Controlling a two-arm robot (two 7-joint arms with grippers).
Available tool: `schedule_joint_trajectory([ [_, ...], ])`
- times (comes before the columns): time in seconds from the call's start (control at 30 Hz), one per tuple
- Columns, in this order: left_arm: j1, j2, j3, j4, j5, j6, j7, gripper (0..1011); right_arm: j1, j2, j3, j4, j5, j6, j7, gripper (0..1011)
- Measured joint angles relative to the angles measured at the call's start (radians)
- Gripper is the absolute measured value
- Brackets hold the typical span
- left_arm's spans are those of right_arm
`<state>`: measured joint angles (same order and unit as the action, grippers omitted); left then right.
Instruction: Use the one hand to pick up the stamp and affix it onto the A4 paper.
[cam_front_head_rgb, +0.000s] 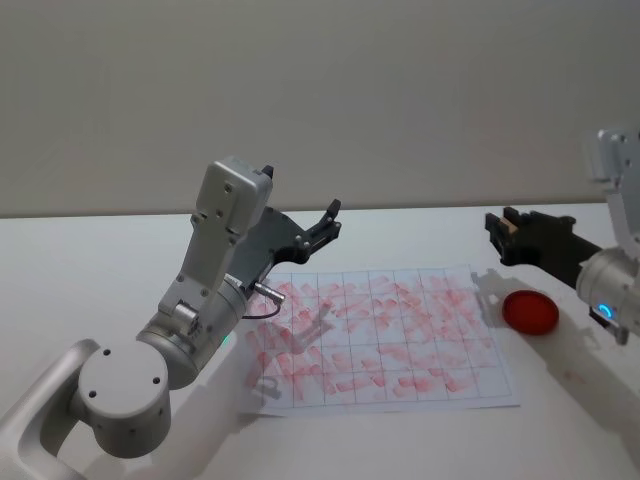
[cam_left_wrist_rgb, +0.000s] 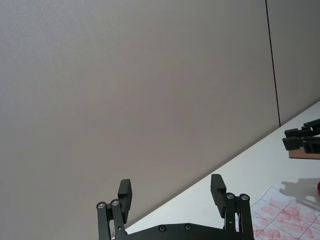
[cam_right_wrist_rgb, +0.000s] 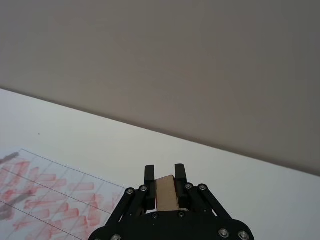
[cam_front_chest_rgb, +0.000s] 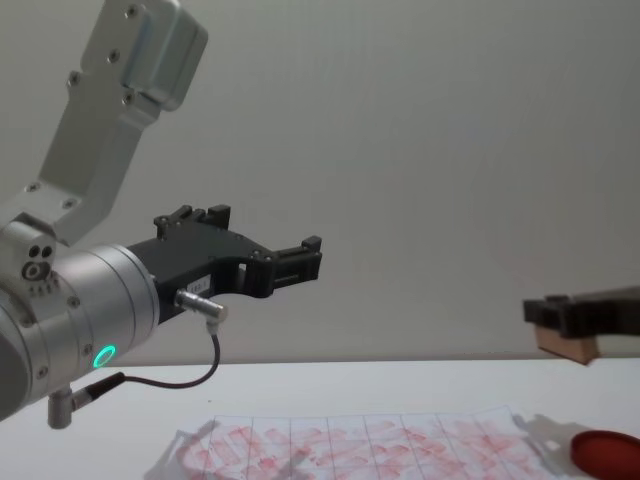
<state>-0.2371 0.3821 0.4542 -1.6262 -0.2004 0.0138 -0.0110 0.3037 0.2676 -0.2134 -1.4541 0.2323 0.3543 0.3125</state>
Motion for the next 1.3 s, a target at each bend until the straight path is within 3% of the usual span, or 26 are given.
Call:
schedule_joint_trajectory([
  [0.4,0.000,0.000,0.000,0.000,0.000,0.000,0.000,1001,0.109,-0.036,-0.023,0.110,-0.016,-0.047,0.170,227],
  [0.83,0.000,0.000,0.000,0.000,0.000,0.000,0.000,1001,0.205,-0.096,-0.070,0.316,0.049,-0.101,0.365,227],
  [1.07,0.000,0.000,0.000,0.000,0.000,0.000,0.000,1001,0.218,-0.115,-0.096,0.385,0.078,-0.105,0.423,227],
  [1.3,0.000,0.000,0.000,0.000,0.000,0.000,0.000,1001,0.212,-0.119,-0.116,0.404,0.086,-0.087,0.444,227],
])
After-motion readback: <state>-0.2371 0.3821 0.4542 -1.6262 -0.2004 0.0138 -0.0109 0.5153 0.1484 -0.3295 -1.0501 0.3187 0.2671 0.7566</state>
